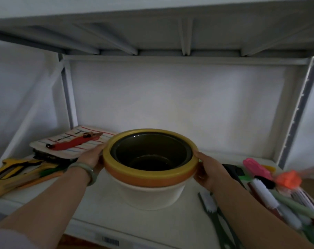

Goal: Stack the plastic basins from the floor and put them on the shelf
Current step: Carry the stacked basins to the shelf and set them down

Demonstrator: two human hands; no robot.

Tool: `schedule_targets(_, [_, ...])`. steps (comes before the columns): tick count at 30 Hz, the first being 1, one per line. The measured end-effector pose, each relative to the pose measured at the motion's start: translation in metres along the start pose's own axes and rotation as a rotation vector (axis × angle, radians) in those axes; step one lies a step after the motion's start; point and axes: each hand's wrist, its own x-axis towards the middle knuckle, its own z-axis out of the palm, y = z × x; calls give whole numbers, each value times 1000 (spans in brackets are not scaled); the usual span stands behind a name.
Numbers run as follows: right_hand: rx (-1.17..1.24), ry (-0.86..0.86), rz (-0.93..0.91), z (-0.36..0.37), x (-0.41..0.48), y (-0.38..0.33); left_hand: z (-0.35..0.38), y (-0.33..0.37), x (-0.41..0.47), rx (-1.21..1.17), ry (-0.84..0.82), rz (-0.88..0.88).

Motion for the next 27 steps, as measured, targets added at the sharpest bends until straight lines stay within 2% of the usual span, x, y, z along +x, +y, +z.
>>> schedule_targets(10, [31,34,-25,4,-6,3,-2,-2,6,33,14,-3])
schedule_targets(18, [28,78,-27,8,-14,2,-9,3,16,388,162,-42])
schedule_targets(24, [21,124,-33,13,-21,0,-31,-11,46,456,203,-13])
schedule_targets(27, [9,147,-52,15,-27,-1,-10,2,9,304,235,-50])
